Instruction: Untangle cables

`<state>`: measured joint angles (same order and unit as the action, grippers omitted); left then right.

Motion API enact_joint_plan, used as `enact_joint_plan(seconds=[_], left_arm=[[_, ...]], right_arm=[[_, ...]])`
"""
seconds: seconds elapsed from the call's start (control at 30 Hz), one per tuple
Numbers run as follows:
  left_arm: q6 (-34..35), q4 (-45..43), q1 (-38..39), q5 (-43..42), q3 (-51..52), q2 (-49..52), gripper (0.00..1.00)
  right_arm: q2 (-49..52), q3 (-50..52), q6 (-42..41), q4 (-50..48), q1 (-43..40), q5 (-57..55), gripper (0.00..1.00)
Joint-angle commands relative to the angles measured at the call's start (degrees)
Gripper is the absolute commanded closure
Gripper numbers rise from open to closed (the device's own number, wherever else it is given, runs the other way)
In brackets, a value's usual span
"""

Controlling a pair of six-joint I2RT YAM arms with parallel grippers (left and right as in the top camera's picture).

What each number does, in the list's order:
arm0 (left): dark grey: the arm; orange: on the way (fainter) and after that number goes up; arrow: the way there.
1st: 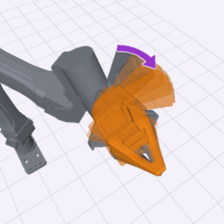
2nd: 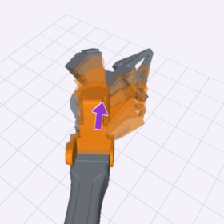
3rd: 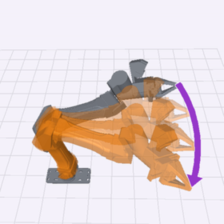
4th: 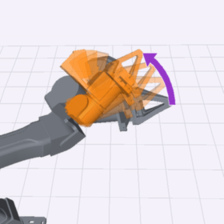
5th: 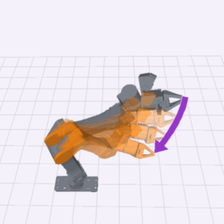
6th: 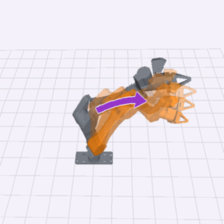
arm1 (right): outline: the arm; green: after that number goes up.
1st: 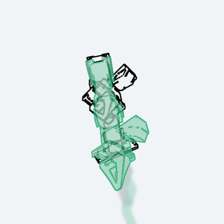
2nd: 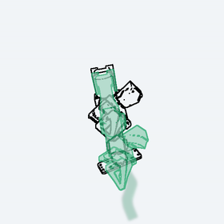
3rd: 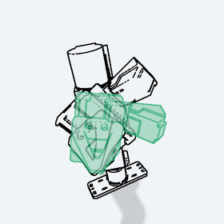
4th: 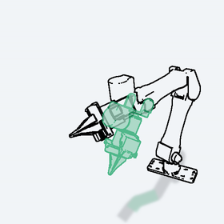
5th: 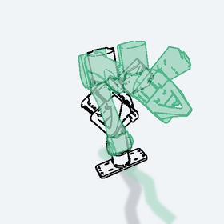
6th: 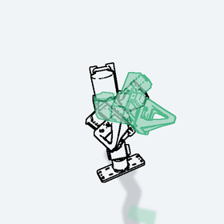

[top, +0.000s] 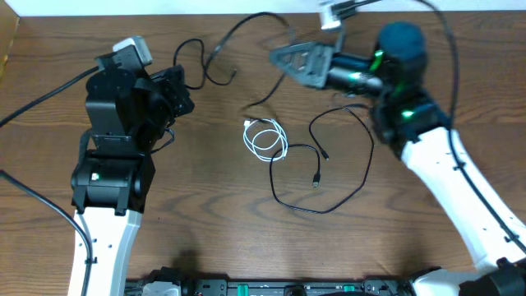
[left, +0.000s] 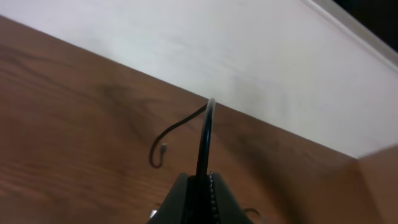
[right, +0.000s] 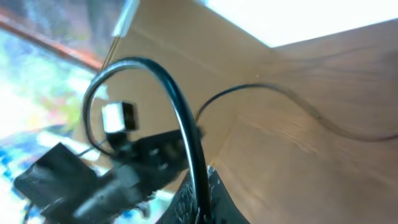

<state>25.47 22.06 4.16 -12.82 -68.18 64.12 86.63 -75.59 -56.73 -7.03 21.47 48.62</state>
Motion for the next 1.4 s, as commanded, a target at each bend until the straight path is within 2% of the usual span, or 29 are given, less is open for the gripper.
enact_joint_plan(seconds=[0.0,0.17,0.23,0.5,0.6,0.73,0.87,0.97,1.03,1.17,1.37], left_arm=[[4.15,-0.81,-0.24,-7.74,-0.68,0.28,0.93],[16.41,-0.7,-0.22,-19.04,-0.66,2.25,0.92],[22.69,-0.74,-0.22,-26.51,-0.66,5.4,0.93],[29.99,-8.72,-0.22,-43.15,-0.68,14.21,0.93],[31.87,-10.47,-0.22,-44.76,-0.68,15.17,0.93],[32.22,-11.13,-0.22,-45.97,-0.68,15.15,0.93],[32.26,-11.08,-0.22,-47.21,-0.68,15.17,0.93],[32.26,-11.06,-0.22,-47.41,-0.68,15.17,0.93],[32.26,-11.06,-0.22,-47.43,-0.68,15.17,0.92],[32.26,-11.06,-0.22,-47.63,-0.68,15.17,0.93],[32.3,-11.08,-0.22,-48.72,-0.68,15.17,0.93]], right_arm=[[-0.04,-0.76,15.69,7.87,-1.42,-0.35,0.99],[-0.04,-0.76,30.42,15.02,-0.57,-1.7,0.99],[-0.02,-0.76,35.65,16.72,0.26,-1.75,0.99],[1.77,-0.74,44.76,18.69,0.87,-1.75,0.95],[3.34,-0.74,47.1,19.65,0.92,-2.03,0.89],[5.46,-0.74,48.04,19.67,0.92,-2.86,0.88],[6.86,-0.74,48.09,18.86,1.03,-3.13,0.81],[6.97,-0.74,52.02,17.94,1.03,-3.13,0.57],[6.97,-0.74,57.42,17.92,1.09,-3.28,0.49],[7.04,-0.74,65.24,17.94,1.14,-5.33,0.43],[7.04,-0.74,70.84,15.5,1.36,-8.2,0.41]])
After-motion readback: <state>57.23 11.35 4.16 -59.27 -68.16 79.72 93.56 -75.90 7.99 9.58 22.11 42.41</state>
